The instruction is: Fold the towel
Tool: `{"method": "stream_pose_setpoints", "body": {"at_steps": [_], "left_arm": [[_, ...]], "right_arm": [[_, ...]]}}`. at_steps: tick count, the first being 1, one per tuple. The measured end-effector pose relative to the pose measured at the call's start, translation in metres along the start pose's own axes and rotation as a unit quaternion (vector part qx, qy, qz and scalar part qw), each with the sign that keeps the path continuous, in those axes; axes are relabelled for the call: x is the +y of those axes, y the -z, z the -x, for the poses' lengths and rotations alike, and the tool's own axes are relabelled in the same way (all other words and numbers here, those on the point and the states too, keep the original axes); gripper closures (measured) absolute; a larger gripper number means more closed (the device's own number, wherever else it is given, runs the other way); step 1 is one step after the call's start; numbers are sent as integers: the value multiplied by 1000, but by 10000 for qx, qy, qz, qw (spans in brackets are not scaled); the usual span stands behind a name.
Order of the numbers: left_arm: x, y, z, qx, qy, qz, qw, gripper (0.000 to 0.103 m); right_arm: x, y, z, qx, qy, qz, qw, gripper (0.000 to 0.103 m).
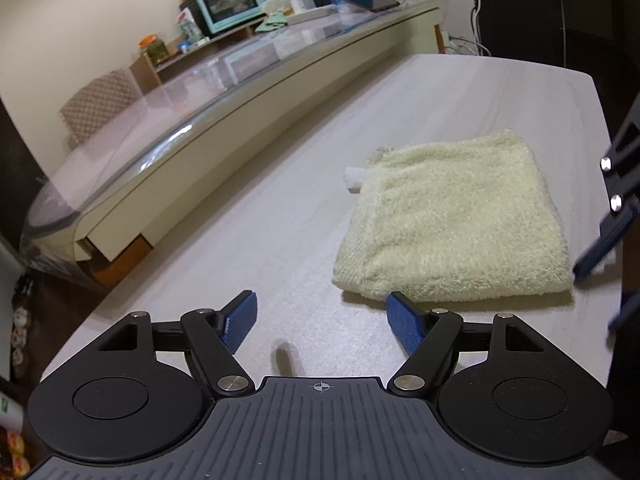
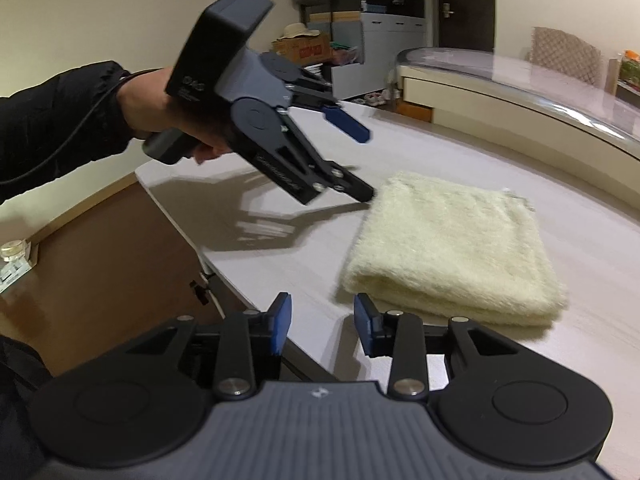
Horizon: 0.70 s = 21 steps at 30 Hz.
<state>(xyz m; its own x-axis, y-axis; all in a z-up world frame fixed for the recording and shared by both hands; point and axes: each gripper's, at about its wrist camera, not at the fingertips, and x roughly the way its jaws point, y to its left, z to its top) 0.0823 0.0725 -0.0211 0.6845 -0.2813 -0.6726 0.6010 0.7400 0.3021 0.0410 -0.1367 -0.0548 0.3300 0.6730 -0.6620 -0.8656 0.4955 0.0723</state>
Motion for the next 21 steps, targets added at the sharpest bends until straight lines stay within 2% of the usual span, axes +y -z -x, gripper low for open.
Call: {"method": "stream_pose_setpoints", "body": {"at_steps": [12, 16, 21], "left_arm": [[22, -5, -21, 64, -107, 154, 9998, 26], [20, 2, -9, 31, -172, 369, 9992, 25], [5, 9, 17, -65, -208, 713, 9972, 21]], "right_arm": [[5, -19, -31, -184, -45, -99, 9998, 64], [2, -10, -11, -156, 32, -98, 9998, 61], [-17, 5, 22, -230, 492, -308, 9980, 59]]}}
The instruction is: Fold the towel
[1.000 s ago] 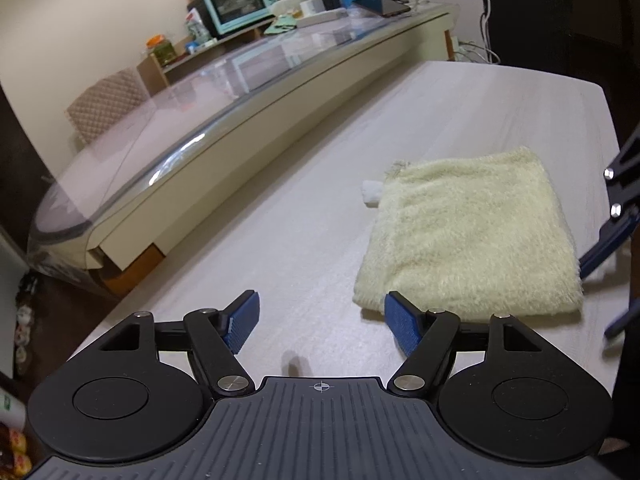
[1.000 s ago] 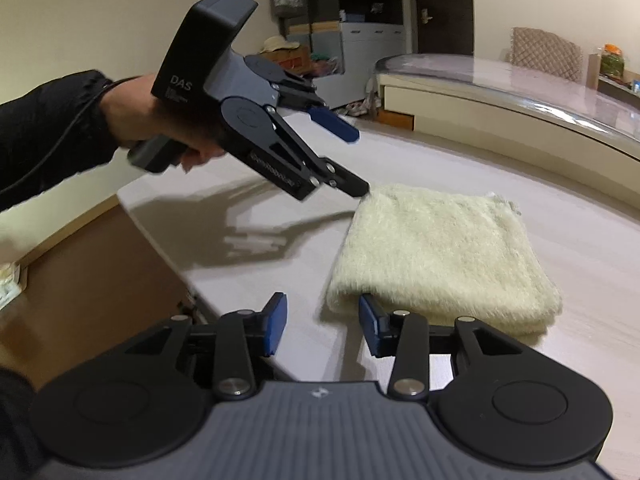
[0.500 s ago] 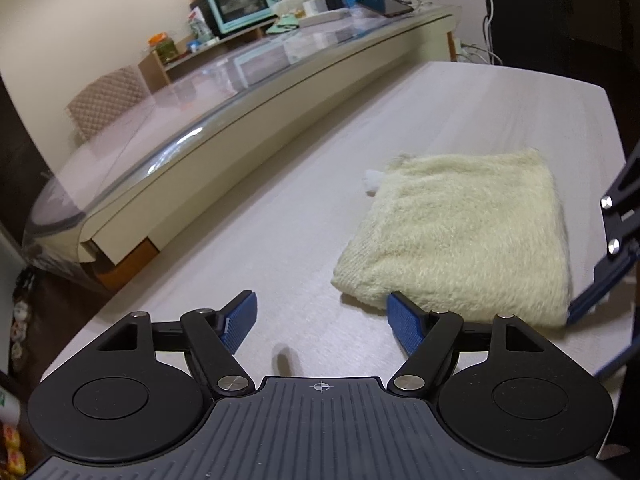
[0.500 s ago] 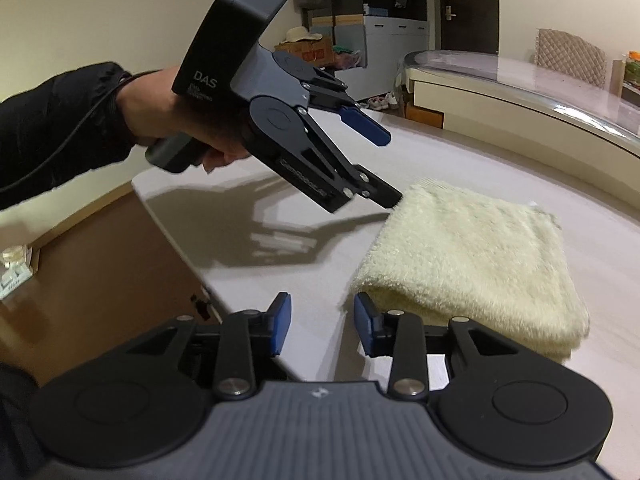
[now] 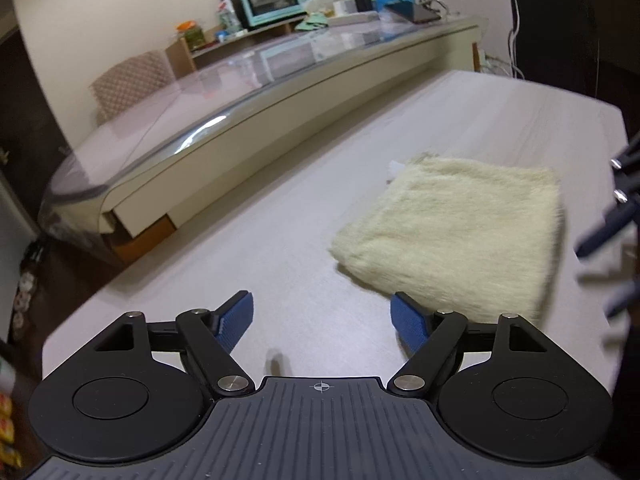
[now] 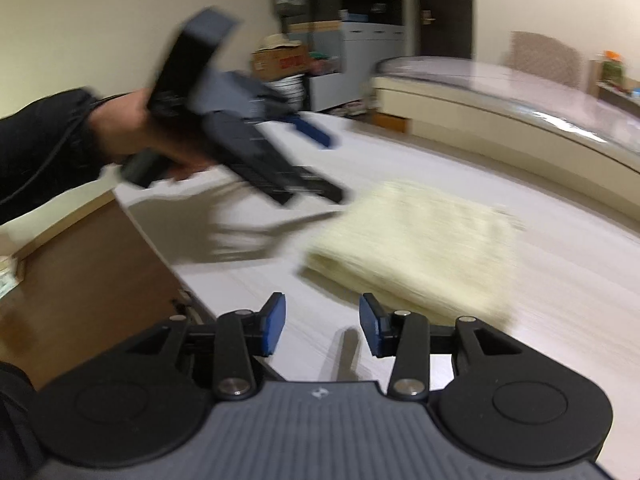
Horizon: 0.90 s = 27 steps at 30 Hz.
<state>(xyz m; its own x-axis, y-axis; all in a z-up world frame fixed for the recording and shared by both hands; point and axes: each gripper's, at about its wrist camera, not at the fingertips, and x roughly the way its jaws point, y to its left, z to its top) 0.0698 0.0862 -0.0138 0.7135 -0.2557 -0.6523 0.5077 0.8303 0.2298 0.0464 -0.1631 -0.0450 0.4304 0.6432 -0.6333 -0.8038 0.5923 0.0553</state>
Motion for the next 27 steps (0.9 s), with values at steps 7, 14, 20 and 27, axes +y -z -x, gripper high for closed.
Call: {"method": "stream_pose_setpoints", "body": {"at_steps": [7, 14, 20, 27], "left_arm": [[-42, -1, 14, -112, 237, 237, 9994, 20], [-52, -2, 12, -44, 25, 150, 9999, 20], [-51, 0, 21, 131, -184, 557, 9982, 17], [-54, 5, 34, 162, -385, 1362, 9898, 13]], "right_arm": [[-27, 10, 24, -241, 421, -435, 9979, 53], [-33, 0, 22, -470, 649, -64, 9968, 53], [-41, -4, -6, -186, 684, 234, 9972, 52], [-45, -4, 8, -258, 756, 119, 9967, 45]]}}
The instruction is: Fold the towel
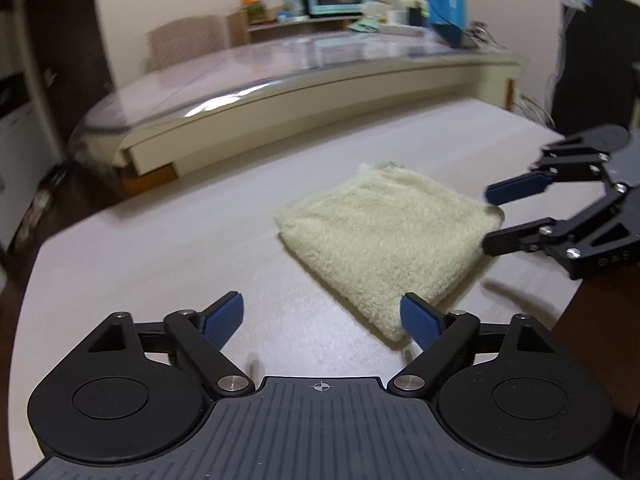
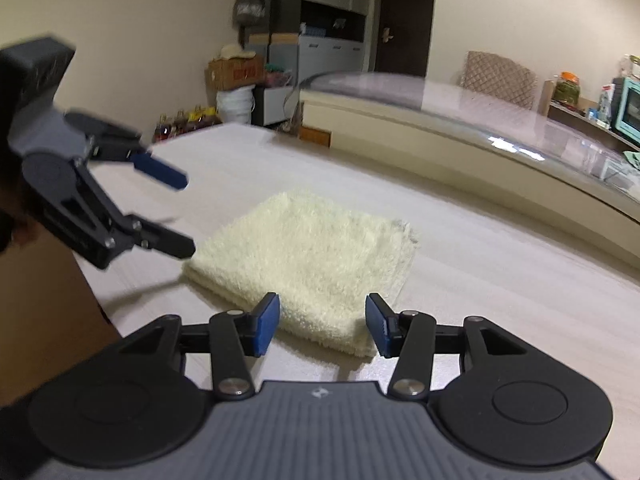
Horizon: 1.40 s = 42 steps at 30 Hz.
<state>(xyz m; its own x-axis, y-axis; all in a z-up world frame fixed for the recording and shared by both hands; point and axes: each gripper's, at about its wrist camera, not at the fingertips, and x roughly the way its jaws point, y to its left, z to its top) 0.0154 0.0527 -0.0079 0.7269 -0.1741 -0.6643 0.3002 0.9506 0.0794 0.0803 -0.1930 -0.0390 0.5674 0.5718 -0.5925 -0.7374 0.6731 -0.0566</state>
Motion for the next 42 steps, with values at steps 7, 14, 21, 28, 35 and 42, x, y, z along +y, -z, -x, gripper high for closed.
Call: {"method": "stream_pose_setpoints", "body": {"at_steps": [7, 14, 21, 28, 35, 42], "left_arm": [[-18, 8, 8, 54, -373, 525, 9979, 10], [-37, 14, 15, 66, -533, 702, 9961, 10], [-54, 17, 30, 2, -768, 884, 9931, 4], [-59, 18, 42, -48, -859, 1055, 9907, 2], [-61, 21, 53, -100, -918, 1179, 9887, 0], [-64, 24, 55, -106, -912, 1199, 9885, 0]], "right_arm": [[-10, 9, 27, 189, 392, -720, 9965, 15], [-11, 15, 41, 213, 766, -1079, 9910, 0], [-10, 23, 48, 278, 759, -1399, 9869, 0], [-4, 22, 60, 193, 815, -1465, 9857, 0], [6, 20, 70, 140, 788, -1378, 9872, 0], [10, 21, 73, 131, 825, -1366, 9871, 0]]}}
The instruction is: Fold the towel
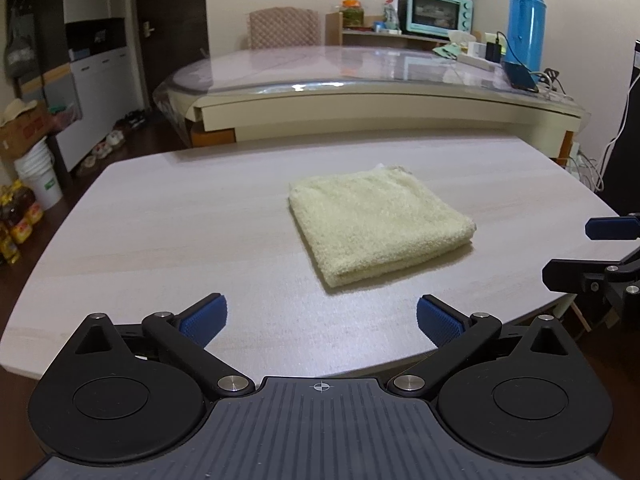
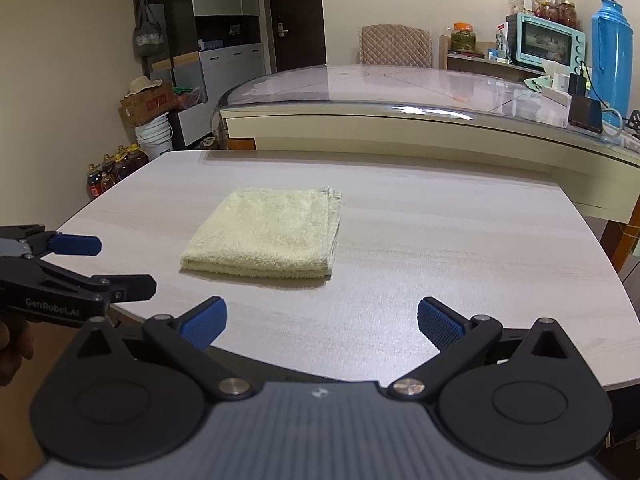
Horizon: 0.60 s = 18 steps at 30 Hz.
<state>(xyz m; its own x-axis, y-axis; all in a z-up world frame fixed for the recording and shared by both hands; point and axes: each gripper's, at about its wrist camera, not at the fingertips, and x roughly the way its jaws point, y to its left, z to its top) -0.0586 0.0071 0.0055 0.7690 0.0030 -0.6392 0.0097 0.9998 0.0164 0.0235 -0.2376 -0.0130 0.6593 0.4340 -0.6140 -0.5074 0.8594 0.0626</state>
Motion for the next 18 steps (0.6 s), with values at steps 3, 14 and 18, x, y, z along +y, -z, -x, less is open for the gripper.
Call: {"method": "stream_pose_setpoints", "body": {"at_steps": [3, 14, 18], "left_arm": [[0, 0, 0, -6, 6, 21, 10000, 0], [2, -4, -4, 6, -57, 70, 10000, 0], [2, -5, -4, 9, -61, 68, 10000, 0]], "right_arm": [[1, 0, -1, 13, 18, 8, 10000, 0], [-1, 0, -7, 79, 13, -31, 10000, 0], [-2, 0, -10, 106, 9, -37, 9999, 0]]}}
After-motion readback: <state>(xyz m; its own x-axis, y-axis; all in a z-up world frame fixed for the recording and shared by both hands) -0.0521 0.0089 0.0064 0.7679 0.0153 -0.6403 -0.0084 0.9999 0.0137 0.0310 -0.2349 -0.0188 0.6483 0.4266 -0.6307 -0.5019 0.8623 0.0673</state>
